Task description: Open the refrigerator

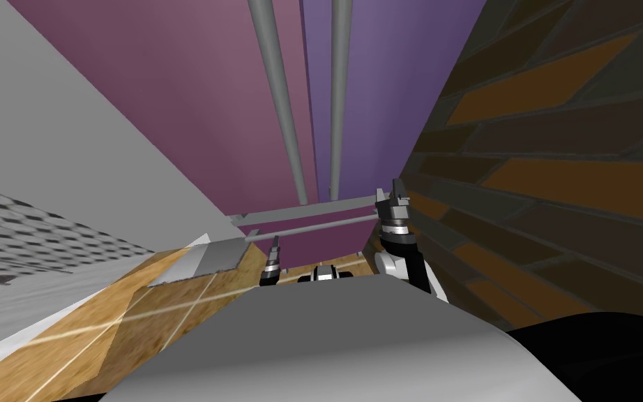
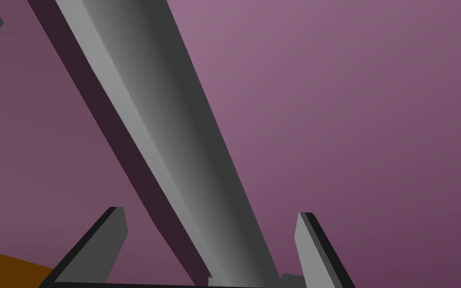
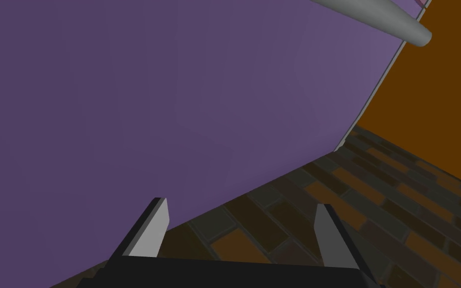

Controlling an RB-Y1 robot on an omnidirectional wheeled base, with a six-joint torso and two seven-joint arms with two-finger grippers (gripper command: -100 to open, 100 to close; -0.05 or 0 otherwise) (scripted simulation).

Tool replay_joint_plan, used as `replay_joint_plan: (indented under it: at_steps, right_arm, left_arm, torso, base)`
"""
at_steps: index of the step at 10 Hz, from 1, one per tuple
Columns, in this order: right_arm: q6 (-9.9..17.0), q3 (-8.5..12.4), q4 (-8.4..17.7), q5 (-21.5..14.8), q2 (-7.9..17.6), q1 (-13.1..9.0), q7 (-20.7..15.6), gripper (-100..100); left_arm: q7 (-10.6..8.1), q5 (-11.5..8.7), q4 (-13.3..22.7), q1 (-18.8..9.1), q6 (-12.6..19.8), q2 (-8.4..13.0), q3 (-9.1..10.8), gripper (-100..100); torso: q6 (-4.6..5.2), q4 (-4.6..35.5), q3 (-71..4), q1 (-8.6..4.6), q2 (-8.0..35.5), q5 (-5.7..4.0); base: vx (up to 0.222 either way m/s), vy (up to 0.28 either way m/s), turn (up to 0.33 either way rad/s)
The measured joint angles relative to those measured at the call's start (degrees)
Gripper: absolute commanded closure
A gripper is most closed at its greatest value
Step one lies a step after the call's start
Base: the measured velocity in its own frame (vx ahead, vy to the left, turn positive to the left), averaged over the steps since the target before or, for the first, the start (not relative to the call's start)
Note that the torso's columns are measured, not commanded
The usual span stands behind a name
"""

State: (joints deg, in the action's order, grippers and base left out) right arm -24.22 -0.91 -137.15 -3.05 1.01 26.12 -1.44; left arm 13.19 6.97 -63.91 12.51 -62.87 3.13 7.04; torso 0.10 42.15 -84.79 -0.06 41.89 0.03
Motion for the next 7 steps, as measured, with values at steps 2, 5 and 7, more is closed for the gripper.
replay_joint_plan:
  at_steps: [2,5,7]
  right_arm:
    - [0.0,0.0,0.0,0.0,0.0,0.0,0.0,0]
    - [0.0,0.0,0.0,0.0,0.0,0.0,0.0,0]
    - [0.0,0.0,0.0,0.0,0.0,0.0,0.0,0]
  left_arm:
    - [0.04,0.1,1.2,-0.3,-0.5,-3.0,0.01,-100]
    - [-0.03,0.1,1.1,-0.8,-0.1,-4.0,0.04,-100]
    - [0.04,0.0,1.0,-2.3,1.5,-4.0,0.16,-100]
  torso:
    - [-0.10,0.2,0.4,0.11,0.6,-0.01]
    - [-0.10,0.2,0.3,0.08,0.5,-0.02]
    - [-0.10,0.1,0.2,0.04,0.4,-0.03]
  base:
    - [0.028,-0.008,0.007]
    - [-0.005,-0.004,0.011]
    - [-0.007,-0.008,0.011]
